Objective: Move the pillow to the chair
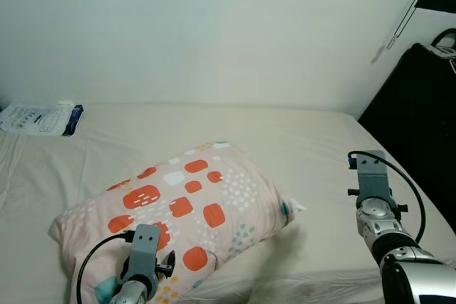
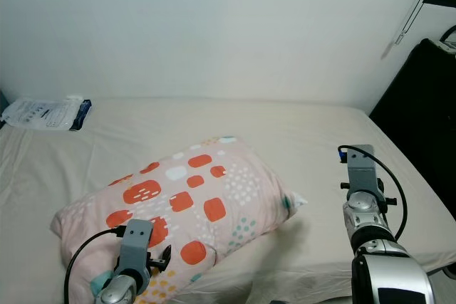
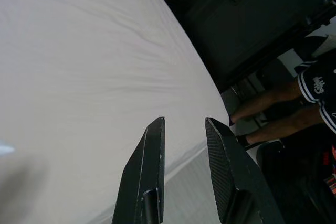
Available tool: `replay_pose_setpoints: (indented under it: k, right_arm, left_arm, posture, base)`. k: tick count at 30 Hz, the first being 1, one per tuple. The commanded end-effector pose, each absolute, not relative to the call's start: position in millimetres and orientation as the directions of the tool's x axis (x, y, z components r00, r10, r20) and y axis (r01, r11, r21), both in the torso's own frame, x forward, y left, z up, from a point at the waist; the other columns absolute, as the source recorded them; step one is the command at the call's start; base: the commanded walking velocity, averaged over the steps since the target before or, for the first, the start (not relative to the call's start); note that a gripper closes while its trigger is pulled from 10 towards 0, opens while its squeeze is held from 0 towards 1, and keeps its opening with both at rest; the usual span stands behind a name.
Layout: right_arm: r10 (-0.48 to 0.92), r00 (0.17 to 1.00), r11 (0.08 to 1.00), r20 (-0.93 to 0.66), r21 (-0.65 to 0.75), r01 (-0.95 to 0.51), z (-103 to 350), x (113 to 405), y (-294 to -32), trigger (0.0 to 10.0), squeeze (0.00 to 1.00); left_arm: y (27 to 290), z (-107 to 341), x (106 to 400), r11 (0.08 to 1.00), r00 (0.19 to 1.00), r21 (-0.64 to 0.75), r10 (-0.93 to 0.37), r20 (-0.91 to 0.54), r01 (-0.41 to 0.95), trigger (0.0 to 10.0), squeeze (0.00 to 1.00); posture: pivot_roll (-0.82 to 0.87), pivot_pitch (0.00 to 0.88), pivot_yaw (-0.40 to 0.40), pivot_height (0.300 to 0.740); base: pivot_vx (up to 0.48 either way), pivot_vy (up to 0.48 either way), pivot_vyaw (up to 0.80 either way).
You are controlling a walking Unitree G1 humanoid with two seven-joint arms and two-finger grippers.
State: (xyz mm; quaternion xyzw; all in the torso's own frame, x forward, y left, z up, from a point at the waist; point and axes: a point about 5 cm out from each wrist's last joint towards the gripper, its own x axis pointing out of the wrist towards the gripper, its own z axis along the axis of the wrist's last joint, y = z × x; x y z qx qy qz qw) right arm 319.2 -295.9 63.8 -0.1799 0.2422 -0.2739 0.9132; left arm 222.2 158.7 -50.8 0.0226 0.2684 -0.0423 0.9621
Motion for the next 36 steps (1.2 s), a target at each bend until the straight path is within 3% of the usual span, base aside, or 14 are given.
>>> replay_pose_setpoints:
  k: [1,3,7,18,22,23,24,25,27,30,36]
  right_arm:
    - [-0.581,0.724,0.794,-0.371,-0.455,0.404,58,315,-297,10.0,0.00]
    - [-0.532,0.764,0.805,-0.366,-0.498,0.322,59,316,-297,10.0,0.00]
    - [-0.503,0.749,0.800,-0.431,-0.561,0.214,49,309,-298,10.0,0.00]
    - [-0.485,0.739,0.816,-0.467,-0.545,0.191,36,299,-296,10.0,0.00]
    - [-0.476,0.731,0.820,-0.490,-0.547,0.167,33,297,-295,9.6,0.00]
    - [-0.472,0.726,0.823,-0.500,-0.545,0.159,32,296,-295,8.9,0.00]
    - [-0.468,0.721,0.823,-0.510,-0.550,0.145,30,295,-294,9.8,0.00]
    - [-0.466,0.718,0.824,-0.517,-0.548,0.141,28,294,-293,10.0,0.00]
    - [-0.463,0.716,0.829,-0.523,-0.541,0.141,26,293,-292,9.5,0.00]
    - [-0.452,0.717,0.838,-0.531,-0.528,0.137,27,293,-291,10.0,0.00]
    - [-0.455,0.720,0.838,-0.523,-0.525,0.148,34,299,-294,10.0,0.00]
  left_arm:
    - [160,-51,220,0.996,0.854,0.021,-0.068,-0.516,0.091,10.0,0.00]
    - [159,-51,221,0.994,0.851,0.023,-0.082,-0.519,0.109,10.0,0.00]
    - [157,-49,226,0.993,0.854,0.024,-0.087,-0.513,0.116,10.0,0.00]
    - [156,-49,225,0.993,0.853,0.017,-0.091,-0.514,0.116,10.0,0.00]
    - [154,-50,224,0.992,0.849,0.015,-0.098,-0.519,0.124,10.0,0.00]
    - [153,-50,224,0.992,0.848,0.014,-0.101,-0.520,0.127,10.0,0.00]
    - [152,-50,225,0.992,0.850,0.011,-0.101,-0.518,0.124,10.0,0.00]
    - [152,-50,225,0.992,0.851,0.010,-0.100,-0.515,0.123,10.0,0.00]
    - [152,-49,226,0.992,0.853,0.008,-0.101,-0.512,0.122,10.0,0.00]
    - [152,-49,225,0.992,0.852,0.010,-0.103,-0.513,0.126,10.0,0.00]
    - [154,-51,224,0.990,0.844,0.021,-0.110,-0.525,0.142,10.0,0.00]
  posture:
    - [0.11,0.000,-0.151,0.740]
    - [0.10,0.000,-0.142,0.740]
    - [0.09,0.000,-0.145,0.740]
    - [0.08,0.000,-0.136,0.740]
    - [0.08,0.000,-0.134,0.740]
    - [0.08,0.000,-0.137,0.740]
    - [0.09,0.000,-0.144,0.740]
    - [0.09,0.000,-0.145,0.740]
    - [0.08,0.000,-0.140,0.740]
    - [0.08,0.000,-0.131,0.740]
    - [0.09,0.000,-0.120,0.740]
  base:
    - [0.000,0.000,0.00]
    - [0.000,0.000,0.00]
    - [0.000,0.000,0.00]
    - [0.000,0.000,0.00]
    - [0.000,0.000,0.00]
    - [0.000,0.000,0.00]
    - [0.000,0.000,0.00]
    - [0.000,0.000,0.00]
    - [0.000,0.000,0.00]
    - [0.000,0.000,0.00]
    - [0.000,0.000,0.00]
